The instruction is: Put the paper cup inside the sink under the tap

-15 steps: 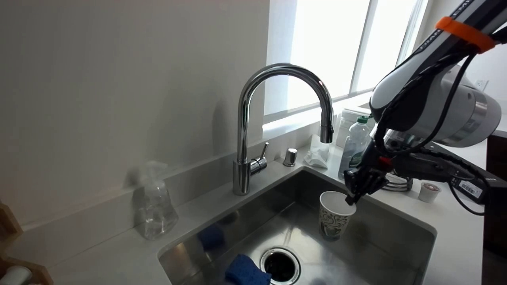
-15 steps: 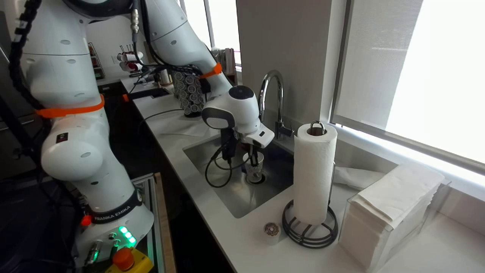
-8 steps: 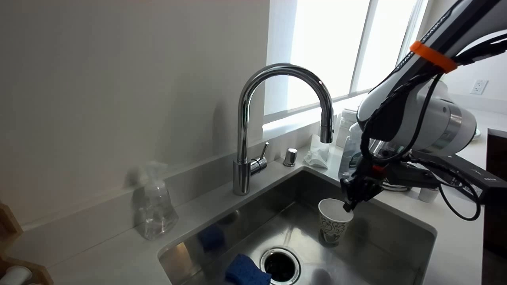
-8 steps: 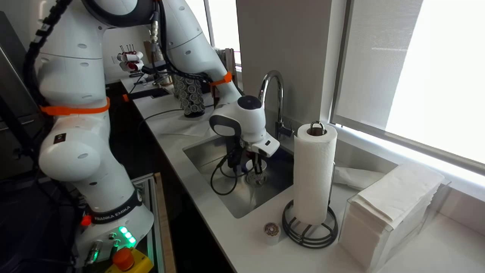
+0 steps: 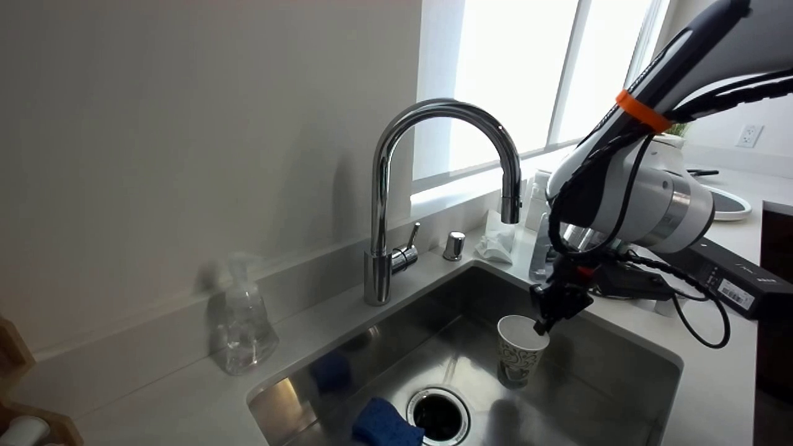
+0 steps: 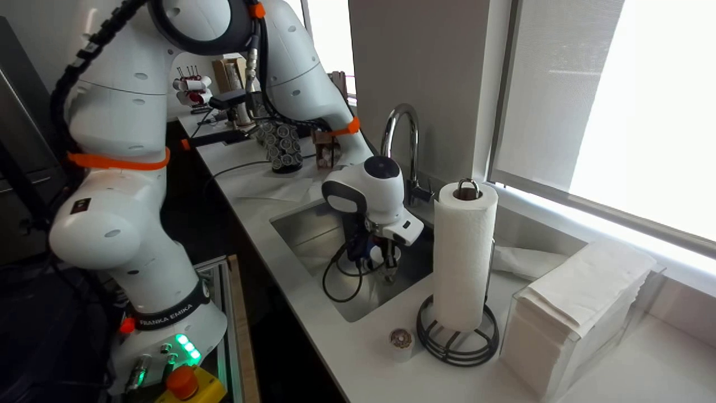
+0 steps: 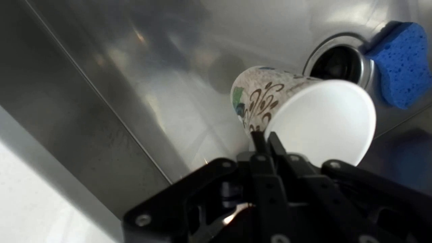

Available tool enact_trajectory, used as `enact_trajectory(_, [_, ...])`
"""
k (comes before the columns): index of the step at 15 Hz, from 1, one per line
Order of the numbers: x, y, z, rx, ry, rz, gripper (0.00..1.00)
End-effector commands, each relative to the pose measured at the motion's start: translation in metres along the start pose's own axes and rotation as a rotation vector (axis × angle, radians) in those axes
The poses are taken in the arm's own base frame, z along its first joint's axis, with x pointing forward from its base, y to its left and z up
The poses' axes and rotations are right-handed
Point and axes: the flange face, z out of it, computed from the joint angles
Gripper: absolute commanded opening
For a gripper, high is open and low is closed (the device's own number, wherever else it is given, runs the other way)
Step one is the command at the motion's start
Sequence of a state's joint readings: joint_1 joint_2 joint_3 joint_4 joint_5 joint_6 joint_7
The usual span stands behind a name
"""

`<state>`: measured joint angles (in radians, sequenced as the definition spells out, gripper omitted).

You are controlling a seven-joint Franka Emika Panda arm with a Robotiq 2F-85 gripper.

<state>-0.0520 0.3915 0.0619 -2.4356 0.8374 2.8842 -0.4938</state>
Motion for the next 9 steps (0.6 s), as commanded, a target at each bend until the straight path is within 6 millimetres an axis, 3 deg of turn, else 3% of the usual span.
enact_trajectory(1, [0.0039, 0.0048, 0.017, 0.021, -0.018, -0.002, 0.01])
enact_trajectory(2, [0.001, 0.0044, 0.0076, 0.001, -0.01, -0.002, 0.04])
enact_trajectory(9, [0.003, 0.0046, 0.0145, 0.005, -0.017, -0.003, 0.04])
